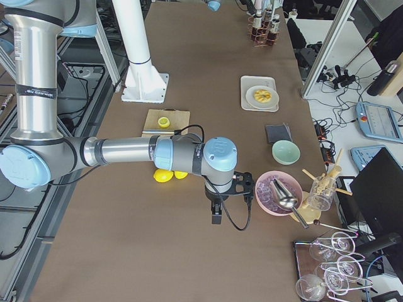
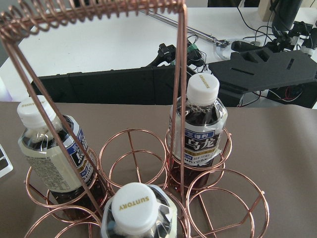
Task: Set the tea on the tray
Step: 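Move the left gripper down over the copper rack to a tea bottle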
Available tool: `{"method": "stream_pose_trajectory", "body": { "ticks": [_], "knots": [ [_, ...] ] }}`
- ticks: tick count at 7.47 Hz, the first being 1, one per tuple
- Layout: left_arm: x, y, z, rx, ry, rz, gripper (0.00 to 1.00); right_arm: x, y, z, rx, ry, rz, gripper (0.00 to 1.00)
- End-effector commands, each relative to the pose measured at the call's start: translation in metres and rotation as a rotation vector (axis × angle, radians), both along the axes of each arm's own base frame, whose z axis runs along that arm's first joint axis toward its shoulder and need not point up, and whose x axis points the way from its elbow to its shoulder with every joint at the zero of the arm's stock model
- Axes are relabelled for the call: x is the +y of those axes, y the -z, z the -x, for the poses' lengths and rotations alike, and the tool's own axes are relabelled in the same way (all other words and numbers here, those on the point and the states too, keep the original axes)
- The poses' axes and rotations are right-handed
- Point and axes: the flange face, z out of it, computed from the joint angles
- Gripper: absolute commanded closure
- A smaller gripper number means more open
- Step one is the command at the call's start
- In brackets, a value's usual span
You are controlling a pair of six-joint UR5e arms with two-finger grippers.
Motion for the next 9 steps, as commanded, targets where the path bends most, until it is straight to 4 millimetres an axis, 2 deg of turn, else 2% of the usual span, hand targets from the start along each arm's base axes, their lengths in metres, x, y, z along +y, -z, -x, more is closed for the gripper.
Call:
{"method": "stream_pose_trajectory", "body": {
  "ticks": [1,2,4,6,9],
  "knots": [
    [-0.003,-0.018,0.005,-0.027,-0.009,-0.003,0.03,0.0,0.0,0.0,-0.001,0.0,0.0,0.0],
    [-0.004,-0.02,0.008,-0.023,-0.003,-0.009,0.03,0.0,0.0,0.0,-0.001,-0.001,0.001,0.0],
    [-0.009,-0.016,0.015,-0.018,0.01,-0.014,0.19,0.0,0.0,0.0,0.001,-0.001,0.001,0.0],
    [-0.011,-0.015,0.021,-0.02,0.02,-0.014,0.19,0.0,0.0,0.0,0.001,0.0,-0.001,0.0],
    [-0.012,-0.02,0.02,-0.021,0.022,-0.006,0.19,0.0,-0.001,0.0,0.001,0.0,0.0,0.0]
  ]
}}
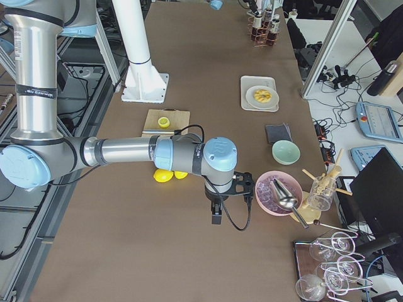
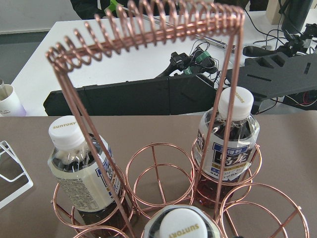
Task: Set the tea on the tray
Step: 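Move the left gripper down over the copper rack to a tea bottle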
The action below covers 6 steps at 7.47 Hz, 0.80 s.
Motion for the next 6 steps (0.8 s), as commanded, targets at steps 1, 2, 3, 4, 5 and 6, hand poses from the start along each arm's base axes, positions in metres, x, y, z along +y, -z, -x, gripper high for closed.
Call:
{"method": "stream_pose_trajectory", "body": {
  "ticks": [1,2,3,4,5,6],
  "knots": [
    [-0.002,-0.003,-0.001,-0.001,0.001,0.007,0.27,0.001,0.0,0.0,0.0,0.001,0.0,0.0],
    [-0.003,0.0,-0.002,0.001,0.001,0.001,0.55,0.001,-0.001,0.0,0.0,0.001,0.002,0.0],
    [-0.005,0.001,-0.002,0.003,0.001,0.002,0.83,0.002,-0.002,-0.001,0.0,0.0,0.003,0.0],
    [-0.005,0.003,-0.003,0.01,0.004,-0.001,1.0,0.005,-0.005,0.0,0.0,0.001,0.009,0.0],
    [-0.009,0.01,-0.003,0.016,0.006,-0.008,1.0,0.006,-0.006,0.001,0.0,0.002,0.01,0.0],
    [-0.014,0.015,0.012,0.022,0.016,-0.01,1.0,0.008,-0.008,0.001,0.0,0.002,0.015,0.0]
  ]
}}
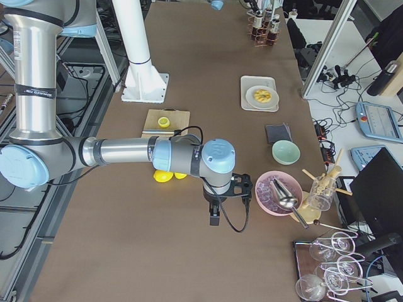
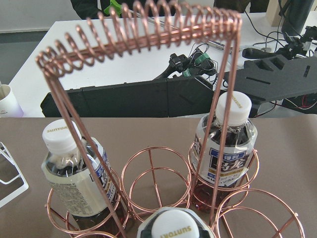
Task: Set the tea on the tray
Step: 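Move the left gripper down over the copper rack to a tea bottle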
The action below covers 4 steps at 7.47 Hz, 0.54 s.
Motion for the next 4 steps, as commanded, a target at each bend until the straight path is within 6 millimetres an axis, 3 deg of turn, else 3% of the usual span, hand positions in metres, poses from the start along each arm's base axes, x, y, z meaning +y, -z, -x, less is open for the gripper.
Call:
{"method": "stream_pose_trajectory", "body": {
  "ticks": [1,3,4],
  "knots": [
    [-0.01,0.015,0.03,0.047,-0.009,0.004,1.0,0.004,-0.004,0.0,-0.001,0.002,0.006,0.0],
    [-0.014,0.038,0.067,0.101,-0.014,0.017,1.0,0.004,-0.004,0.0,-0.001,0.001,0.008,0.0],
    [-0.008,0.064,0.071,0.096,-0.01,0.035,1.0,0.004,-0.004,0.0,-0.001,0.001,0.008,0.0]
  ]
}}
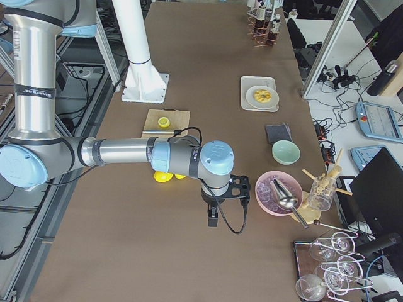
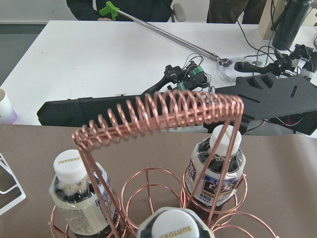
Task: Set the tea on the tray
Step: 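Move the left gripper down over the copper rack to a tea bottle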
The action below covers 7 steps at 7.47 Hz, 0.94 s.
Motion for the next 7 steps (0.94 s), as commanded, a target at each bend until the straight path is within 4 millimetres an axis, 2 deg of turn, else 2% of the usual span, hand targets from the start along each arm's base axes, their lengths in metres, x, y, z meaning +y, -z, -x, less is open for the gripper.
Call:
{"method": "stream_pose_trajectory", "body": {
  "ticks": [1,2,3,4,5,7],
  "knots": [
    [0.019,0.066,0.031,0.008,0.025,0.013,1.0,0.0,0.0,0.001,0.0,0.001,0.001,0.0],
    [0.031,0.089,0.059,0.011,0.066,0.002,1.0,0.0,-0.002,0.001,-0.002,0.002,0.004,0.0],
    [0.037,0.102,0.071,-0.016,0.061,-0.019,1.0,0.0,-0.003,0.001,-0.002,0.002,0.006,0.0],
    [0.039,0.106,0.089,-0.044,0.07,-0.04,1.0,0.001,-0.004,0.001,-0.002,0.002,0.007,0.0],
    [0.041,0.121,0.1,-0.05,0.084,-0.039,1.0,0.005,-0.006,0.001,-0.003,0.003,0.012,0.0],
    [0.04,0.192,0.089,-0.038,0.079,0.001,1.0,0.007,-0.008,0.002,-0.005,0.002,0.018,0.0]
  ]
}}
